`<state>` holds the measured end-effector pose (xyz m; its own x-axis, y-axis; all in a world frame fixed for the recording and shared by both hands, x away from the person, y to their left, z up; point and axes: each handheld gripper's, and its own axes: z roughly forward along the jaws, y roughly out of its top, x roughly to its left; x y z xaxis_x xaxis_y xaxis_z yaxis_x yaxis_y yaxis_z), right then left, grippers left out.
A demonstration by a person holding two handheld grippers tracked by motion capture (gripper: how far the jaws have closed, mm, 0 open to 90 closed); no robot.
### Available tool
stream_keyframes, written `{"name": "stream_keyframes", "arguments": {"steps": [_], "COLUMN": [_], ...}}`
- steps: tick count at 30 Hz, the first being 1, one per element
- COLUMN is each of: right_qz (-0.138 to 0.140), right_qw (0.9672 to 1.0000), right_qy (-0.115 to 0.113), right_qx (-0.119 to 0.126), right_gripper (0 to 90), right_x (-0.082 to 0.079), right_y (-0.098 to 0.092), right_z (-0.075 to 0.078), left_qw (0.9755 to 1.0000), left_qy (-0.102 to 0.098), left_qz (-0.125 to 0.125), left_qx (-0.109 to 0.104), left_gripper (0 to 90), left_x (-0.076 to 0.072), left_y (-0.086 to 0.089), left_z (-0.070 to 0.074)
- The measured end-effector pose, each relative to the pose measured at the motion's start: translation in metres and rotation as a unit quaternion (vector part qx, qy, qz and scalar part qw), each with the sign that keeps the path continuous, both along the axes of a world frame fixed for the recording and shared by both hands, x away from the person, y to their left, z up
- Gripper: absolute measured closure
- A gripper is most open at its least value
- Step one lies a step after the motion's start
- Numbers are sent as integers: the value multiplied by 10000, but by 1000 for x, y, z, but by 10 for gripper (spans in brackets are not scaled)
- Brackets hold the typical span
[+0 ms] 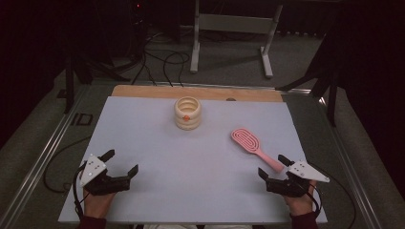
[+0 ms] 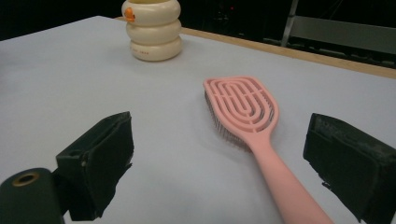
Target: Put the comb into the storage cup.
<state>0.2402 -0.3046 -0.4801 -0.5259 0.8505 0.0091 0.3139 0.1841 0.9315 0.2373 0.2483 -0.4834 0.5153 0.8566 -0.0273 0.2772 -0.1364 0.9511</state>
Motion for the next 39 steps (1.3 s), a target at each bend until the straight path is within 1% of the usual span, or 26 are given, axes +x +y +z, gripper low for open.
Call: {"name": "stream_keyframes", "arguments": {"steps": [3, 5, 9, 11, 13, 16, 17, 18, 20, 22, 23, 27, 29, 32, 37, 39], "right_qz": [-41, -5, 8, 19, 110, 112, 112, 72, 51, 40, 62, 108, 163, 178, 211, 272], "right_qw": [10000, 10000, 9998, 9995, 9987, 9987, 9986, 9986, 9985, 9983, 9979, 9966, 9956, 9926, 9883, 9850], "right_qy": [25, 28, 201, 320, 490, 507, 521, 529, 533, 564, 593, 660, 709, 888, 1070, 1217], "right_qx": [10, 2, 1, 2, 31, 11, -6, -53, -139, -161, -233, -476, -586, -810, -1065, -1197], "right_gripper": [85, 85, 84, 84, 84, 84, 85, 85, 85, 84, 85, 85, 85, 84, 84, 84], "right_x": [1, 3, 9, 12, 15, 16, 18, 19, 22, 23, 27, 35, 39, 47, 59, 65], "right_y": [-1, -2, -5, -7, -9, -9, -10, -11, -11, -11, -11, -6, -3, 1, 5, 7], "right_z": [1, 1, 0, 3, 8, 11, 16, 22, 28, 31, 35, 43, 47, 51, 55, 57], "left_qw": [10000, 10000, 10000, 10000, 10000, 10000, 10000, 10000, 10000, 10000, 10000, 10000, 9999, 9999, 9999, 9999], "left_qy": [12, 13, 26, 27, 15, 8, 8, 15, 32, 41, 42, 74, 88, 92, 101, 105], "left_qz": [-21, -28, -18, 7, 36, 55, 62, 57, 50, 41, 36, 25, 23, 19, 8, -1], "left_qx": [25, 21, 47, 45, 17, 14, 6, 10, 26, 29, 29, 60, 76, 73, 56, 50], "left_gripper": [5, 5, 5, 5, 5, 5, 5, 5, 5, 5, 5, 5, 5, 5, 5, 5], "left_x": [0, 0, 1, 1, 0, 0, 0, 0, 1, 1, 1, 3, 4, 4, 4, 4], "left_y": [-1, -2, -3, -3, -3, -2, -2, -2, -3, -3, -3, -4, -5, -5, -5, -6], "left_z": [0, -1, -1, -1, -1, -1, -1, -2, -2, -3, -3, -5, -5, -6, -6, -6]}}
